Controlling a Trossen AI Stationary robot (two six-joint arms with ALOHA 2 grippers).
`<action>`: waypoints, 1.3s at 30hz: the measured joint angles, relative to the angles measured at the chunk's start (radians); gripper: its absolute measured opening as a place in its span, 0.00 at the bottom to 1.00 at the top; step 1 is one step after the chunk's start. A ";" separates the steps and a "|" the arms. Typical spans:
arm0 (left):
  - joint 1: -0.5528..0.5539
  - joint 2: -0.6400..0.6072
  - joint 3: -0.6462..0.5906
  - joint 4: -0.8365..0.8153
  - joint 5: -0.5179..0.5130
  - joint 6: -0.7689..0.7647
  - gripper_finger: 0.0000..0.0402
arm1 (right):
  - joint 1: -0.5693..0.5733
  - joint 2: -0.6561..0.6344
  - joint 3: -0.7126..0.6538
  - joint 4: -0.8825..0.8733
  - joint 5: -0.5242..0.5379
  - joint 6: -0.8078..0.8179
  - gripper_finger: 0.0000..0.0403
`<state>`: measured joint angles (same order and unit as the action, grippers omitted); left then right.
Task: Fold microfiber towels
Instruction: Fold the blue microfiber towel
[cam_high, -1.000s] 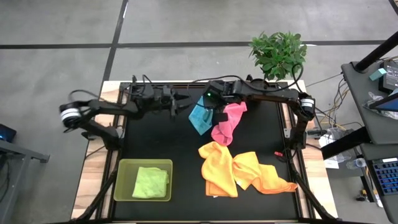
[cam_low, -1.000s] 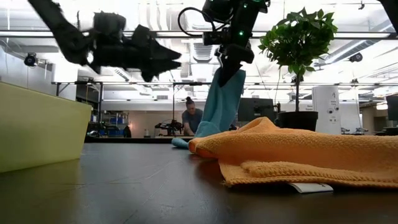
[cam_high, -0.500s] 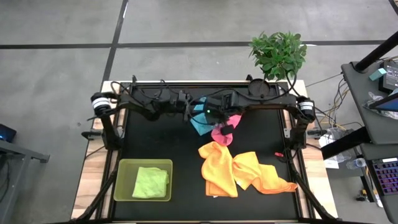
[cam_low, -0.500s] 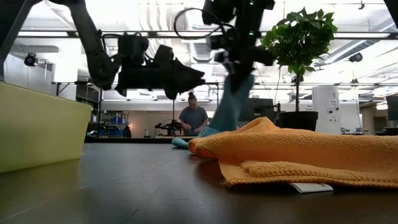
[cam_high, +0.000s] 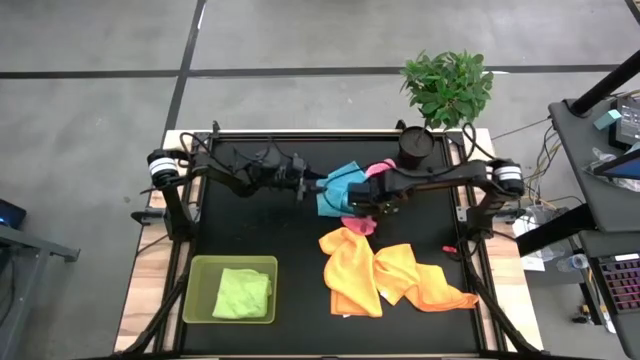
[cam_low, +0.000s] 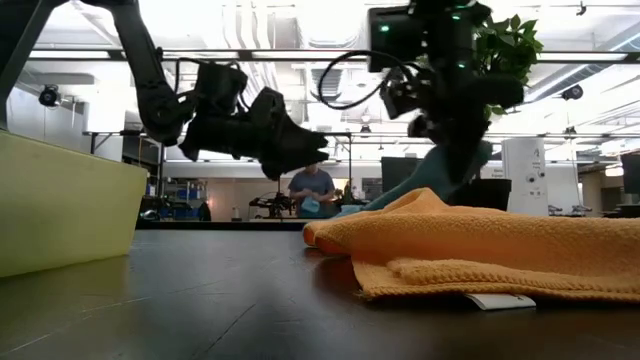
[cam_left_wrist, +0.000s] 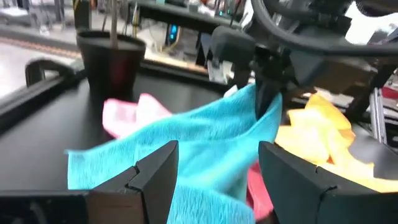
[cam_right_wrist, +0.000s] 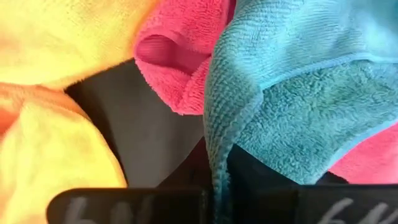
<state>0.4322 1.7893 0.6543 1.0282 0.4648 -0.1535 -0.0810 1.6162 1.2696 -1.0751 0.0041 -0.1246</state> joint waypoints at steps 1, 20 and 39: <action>-0.003 0.000 0.000 -0.014 0.000 0.001 0.52 | 0.008 -0.024 -0.037 0.040 0.011 0.031 0.02; -0.106 0.105 0.209 -0.174 -0.220 0.002 0.52 | 0.101 -0.373 -0.660 0.935 0.155 0.257 0.02; -0.118 0.262 0.559 -0.770 -0.385 0.006 0.52 | 0.103 -0.370 -0.675 0.939 0.157 0.259 0.02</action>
<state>0.3141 2.0514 1.2135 0.2581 0.0803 -0.1479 0.0219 1.2457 0.5949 -0.1356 0.1610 0.1346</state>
